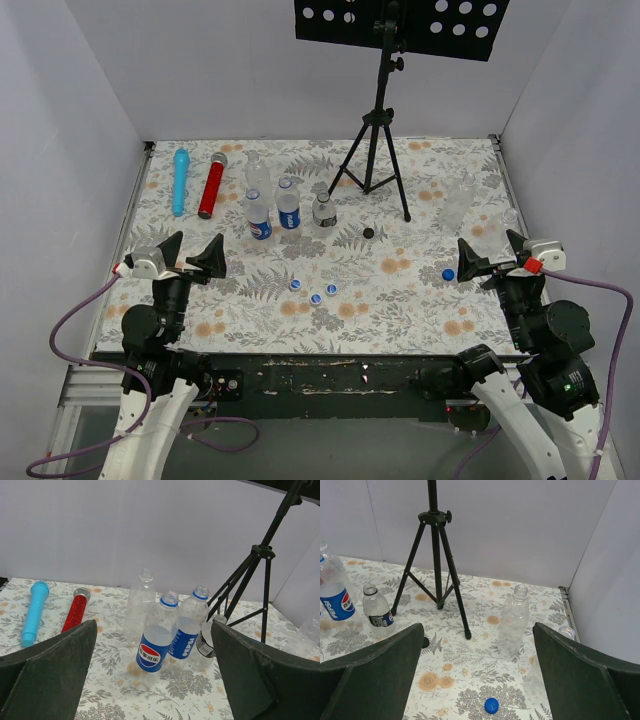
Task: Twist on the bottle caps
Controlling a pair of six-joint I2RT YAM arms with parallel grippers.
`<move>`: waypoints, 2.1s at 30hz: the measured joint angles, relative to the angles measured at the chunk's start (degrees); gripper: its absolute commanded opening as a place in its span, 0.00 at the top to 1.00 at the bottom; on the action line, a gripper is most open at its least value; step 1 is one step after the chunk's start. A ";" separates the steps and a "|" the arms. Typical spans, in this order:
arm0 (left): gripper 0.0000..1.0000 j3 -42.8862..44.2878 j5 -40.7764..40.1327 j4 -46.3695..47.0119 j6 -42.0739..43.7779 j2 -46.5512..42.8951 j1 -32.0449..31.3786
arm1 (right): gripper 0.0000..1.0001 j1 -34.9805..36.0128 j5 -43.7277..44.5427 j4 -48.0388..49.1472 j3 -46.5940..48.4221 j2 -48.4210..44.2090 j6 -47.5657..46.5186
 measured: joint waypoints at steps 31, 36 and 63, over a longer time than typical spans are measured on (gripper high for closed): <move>0.02 0.00 -0.57 0.63 -1.90 -1.51 -2.58 | 0.02 -0.22 19.43 -22.38 23.89 41.29 11.19; 0.02 0.00 -1.05 -0.72 -2.38 -3.32 -4.48 | 0.02 -7.06 24.55 -26.27 29.73 49.75 11.63; 0.02 -0.35 -4.59 -2.23 0.17 -7.32 -8.24 | 0.56 -35.32 -0.50 -20.48 30.64 65.64 14.47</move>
